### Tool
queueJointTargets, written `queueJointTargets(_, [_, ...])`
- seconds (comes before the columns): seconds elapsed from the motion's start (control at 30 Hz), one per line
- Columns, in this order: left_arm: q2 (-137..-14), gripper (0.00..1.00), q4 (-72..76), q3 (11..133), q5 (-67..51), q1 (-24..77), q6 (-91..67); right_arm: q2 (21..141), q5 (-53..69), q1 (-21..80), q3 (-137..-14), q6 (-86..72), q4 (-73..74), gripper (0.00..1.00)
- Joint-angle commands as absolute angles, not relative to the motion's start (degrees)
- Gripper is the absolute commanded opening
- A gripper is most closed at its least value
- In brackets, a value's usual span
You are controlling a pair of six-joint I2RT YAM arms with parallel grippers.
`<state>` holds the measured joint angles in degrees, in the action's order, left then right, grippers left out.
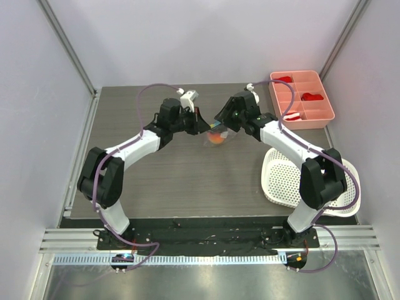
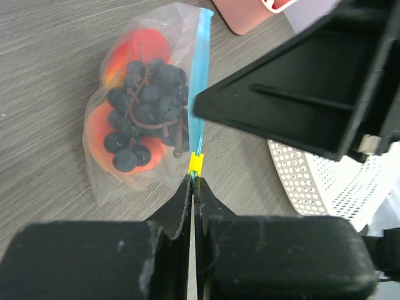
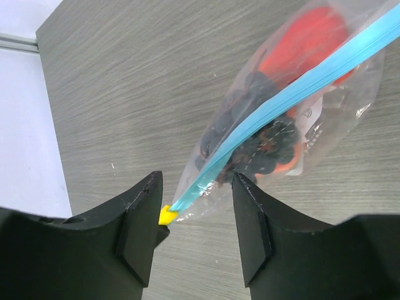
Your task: Open the zip-top bag and remove the fake food
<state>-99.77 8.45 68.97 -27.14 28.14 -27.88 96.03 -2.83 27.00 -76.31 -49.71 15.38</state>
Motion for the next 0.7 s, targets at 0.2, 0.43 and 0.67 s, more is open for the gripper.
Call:
queueJointTargets(0.2, [-96.85, 0.0, 8.09, 69.17, -21.97, 31.9, -21.18, 95.8, -0.79, 27.69, -74.71, -53.61, 11.07, 0.45])
queueJointTargets(0.43, [-95.54, 0.0, 7.39, 68.55, -19.87, 32.69, -19.08, 96.33, 2.37, 27.69, -72.69, -55.37, 10.2, 0.26])
queueJointTargets(0.67, [-93.96, 0.16, 8.52, 65.84, -15.91, 32.78, -18.46, 95.19, 2.2, 27.69, -71.81, -55.63, 9.23, 0.01])
